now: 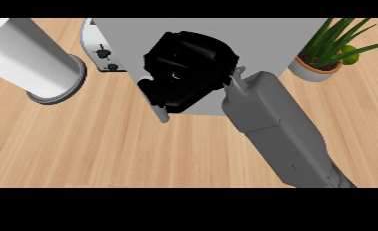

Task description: Pick up the bottled water, place it into the cabinet and close the cabinet

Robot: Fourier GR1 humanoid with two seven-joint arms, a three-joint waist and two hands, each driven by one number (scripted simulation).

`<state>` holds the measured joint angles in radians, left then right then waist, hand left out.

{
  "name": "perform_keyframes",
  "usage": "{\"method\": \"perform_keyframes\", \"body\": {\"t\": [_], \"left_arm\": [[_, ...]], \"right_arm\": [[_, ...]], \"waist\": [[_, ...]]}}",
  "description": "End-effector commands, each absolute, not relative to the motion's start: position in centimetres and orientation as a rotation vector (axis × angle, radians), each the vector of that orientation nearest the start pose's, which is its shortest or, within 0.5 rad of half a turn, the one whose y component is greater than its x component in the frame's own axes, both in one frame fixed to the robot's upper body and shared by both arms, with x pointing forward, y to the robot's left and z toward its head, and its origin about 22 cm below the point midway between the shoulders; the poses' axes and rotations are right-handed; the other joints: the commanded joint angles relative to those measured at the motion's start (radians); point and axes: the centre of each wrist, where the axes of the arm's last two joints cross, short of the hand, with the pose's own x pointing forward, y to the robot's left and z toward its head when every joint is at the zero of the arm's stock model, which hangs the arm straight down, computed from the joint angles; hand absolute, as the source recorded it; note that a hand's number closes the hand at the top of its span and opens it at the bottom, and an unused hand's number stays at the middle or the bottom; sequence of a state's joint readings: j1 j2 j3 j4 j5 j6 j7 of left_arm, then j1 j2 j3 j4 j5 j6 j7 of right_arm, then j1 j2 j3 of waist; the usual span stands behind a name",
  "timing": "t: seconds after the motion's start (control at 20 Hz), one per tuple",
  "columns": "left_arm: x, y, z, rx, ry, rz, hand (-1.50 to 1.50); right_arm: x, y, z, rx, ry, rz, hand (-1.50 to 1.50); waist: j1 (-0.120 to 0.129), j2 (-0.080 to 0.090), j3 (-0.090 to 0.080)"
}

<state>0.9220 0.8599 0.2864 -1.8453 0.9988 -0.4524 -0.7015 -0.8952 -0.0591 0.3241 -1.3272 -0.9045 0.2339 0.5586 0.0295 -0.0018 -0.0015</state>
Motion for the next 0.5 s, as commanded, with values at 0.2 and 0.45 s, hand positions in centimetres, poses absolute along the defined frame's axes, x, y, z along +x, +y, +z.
{"method": "perform_keyframes", "body": {"t": [0.2,0.45], "left_arm": [[3.8,44.8,9.2,-0.195,-1.891,0.083,-1.5],[4.3,43.9,8.1,-0.204,-1.884,0.092,-1.5]], "right_arm": [[38.9,-9.0,18.7,0.955,-1.393,0.653,1.5],[39.9,-8.9,20.3,0.905,-1.493,0.645,1.5]], "waist": [[0.002,0.007,0.002],[0.001,0.01,0.001]]}}
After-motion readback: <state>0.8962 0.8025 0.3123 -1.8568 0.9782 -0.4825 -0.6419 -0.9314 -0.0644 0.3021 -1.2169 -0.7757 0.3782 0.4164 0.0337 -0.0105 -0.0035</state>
